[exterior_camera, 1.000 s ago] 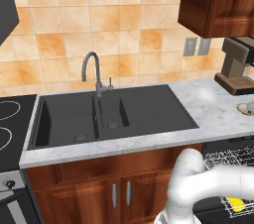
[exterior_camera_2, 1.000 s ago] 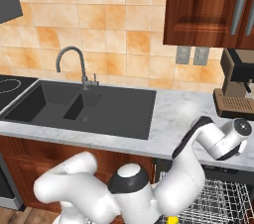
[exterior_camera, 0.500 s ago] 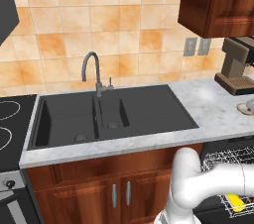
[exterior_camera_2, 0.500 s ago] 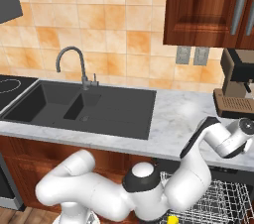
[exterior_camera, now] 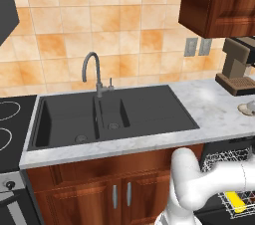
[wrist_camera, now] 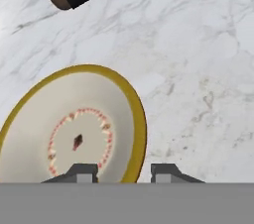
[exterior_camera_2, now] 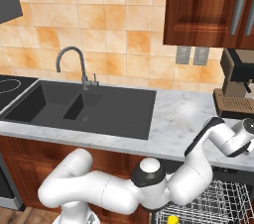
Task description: Pick up the cup and bowl from the counter, place them in the dishwasher, and close the dishwasher door.
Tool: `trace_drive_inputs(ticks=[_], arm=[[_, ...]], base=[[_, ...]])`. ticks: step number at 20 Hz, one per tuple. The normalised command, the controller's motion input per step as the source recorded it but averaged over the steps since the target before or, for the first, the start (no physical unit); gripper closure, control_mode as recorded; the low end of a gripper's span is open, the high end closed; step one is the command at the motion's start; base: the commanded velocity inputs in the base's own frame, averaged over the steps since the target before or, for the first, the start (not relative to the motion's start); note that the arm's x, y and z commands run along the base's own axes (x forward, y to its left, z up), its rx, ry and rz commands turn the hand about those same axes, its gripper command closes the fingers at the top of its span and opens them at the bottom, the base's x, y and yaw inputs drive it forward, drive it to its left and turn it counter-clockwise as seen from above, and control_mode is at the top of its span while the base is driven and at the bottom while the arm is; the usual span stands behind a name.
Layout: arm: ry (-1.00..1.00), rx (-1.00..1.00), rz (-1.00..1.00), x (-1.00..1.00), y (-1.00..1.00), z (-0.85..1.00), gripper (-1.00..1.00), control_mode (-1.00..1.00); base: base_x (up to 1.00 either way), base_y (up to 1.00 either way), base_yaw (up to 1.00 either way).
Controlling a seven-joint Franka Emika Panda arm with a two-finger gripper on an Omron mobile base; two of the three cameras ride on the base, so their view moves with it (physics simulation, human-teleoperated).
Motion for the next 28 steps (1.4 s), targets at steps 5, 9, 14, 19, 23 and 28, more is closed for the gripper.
trace_drive_inputs(ticks=[5, 9, 14, 19, 23, 28], arm=[[0.00, 0.02, 0.00, 0.27, -0.22, -0.33, 1.00, -1.00], [0.00, 0.03, -0.01, 0.23, -0.23, -0.28, 1.00, -1.00], [0.00, 0.04, -0.01, 0.03, -0.10, -0.08, 1.00, -1.00], [0.00, -0.01, 0.00, -0.21, 0.23, -0.35, 1.00, -1.00], [0.00, -0.06, 0.00, -0.32, 0.78, -0.64, 1.00, -1.00], [0.00, -0.06, 0.01, -0.35, 0.80, -0.47, 1.00, -1.00]], base=[[0.00, 0.00, 0.00], [0.00, 0.00, 0.00], [0.00, 0.00, 0.00], [0.00, 0.00, 0.00], [0.00, 0.00, 0.00], [0.00, 0.00, 0.00]])
